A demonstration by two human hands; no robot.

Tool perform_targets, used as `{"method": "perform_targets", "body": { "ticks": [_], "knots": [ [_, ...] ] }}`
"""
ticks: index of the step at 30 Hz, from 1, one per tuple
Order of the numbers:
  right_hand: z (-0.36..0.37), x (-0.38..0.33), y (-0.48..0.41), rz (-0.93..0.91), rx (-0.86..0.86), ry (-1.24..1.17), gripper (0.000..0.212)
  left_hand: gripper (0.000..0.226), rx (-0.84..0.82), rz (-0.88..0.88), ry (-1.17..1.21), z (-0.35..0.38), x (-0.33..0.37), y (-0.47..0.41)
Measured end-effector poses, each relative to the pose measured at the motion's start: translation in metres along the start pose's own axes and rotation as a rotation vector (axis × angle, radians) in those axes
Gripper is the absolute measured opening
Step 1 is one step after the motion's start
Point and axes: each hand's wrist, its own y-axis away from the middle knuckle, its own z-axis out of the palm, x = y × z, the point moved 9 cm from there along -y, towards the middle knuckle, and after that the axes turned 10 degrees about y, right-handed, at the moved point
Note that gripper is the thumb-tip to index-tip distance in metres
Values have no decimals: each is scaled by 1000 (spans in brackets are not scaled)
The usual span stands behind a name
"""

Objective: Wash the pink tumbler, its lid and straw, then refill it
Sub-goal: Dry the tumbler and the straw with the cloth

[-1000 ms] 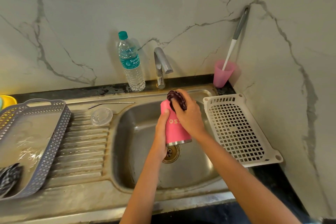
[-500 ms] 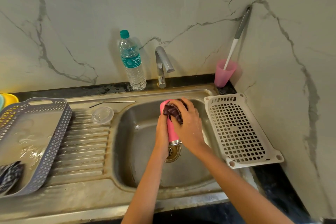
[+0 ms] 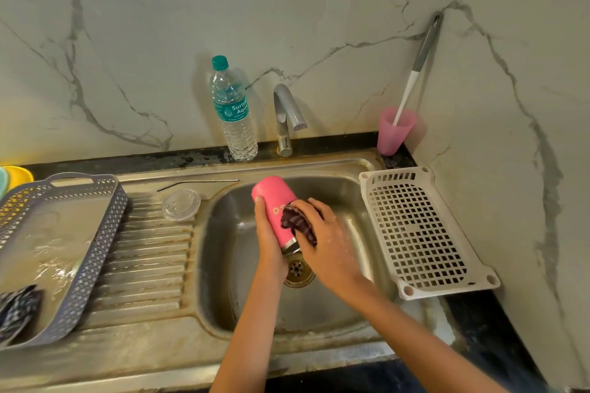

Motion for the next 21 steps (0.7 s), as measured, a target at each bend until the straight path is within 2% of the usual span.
{"method": "perform_targets", "body": {
  "ticks": [1,3,6,9,11,15,19,21],
  "knots": [
    [-2,-4,-2,-4,16,95,48,73,-6,5,-23,2,-1,1],
    [-4,-7,-14,17,14,127,47,72,-45,0,-53,8,-5,6],
    [-9,3,-41,99,10,-143,43,57,-83,-34,7,14,-6,10],
    [-6,16,-54,255,-139,-491,41,65,-60,-40,110,8,-6,10],
    [-1,20,-49,314,-222,-604,43,68,-41,-27,129,4,-6,9],
    [-2,28,-40,253,-115,-544,39,63,-40,-8,-25,10,-3,11],
    [-3,31,-36,190,-20,-475,37,66,36,128,-201,1,11,5],
    [-2,33,-32,177,22,-420,38,64,35,118,-275,3,15,2]
  ]
}}
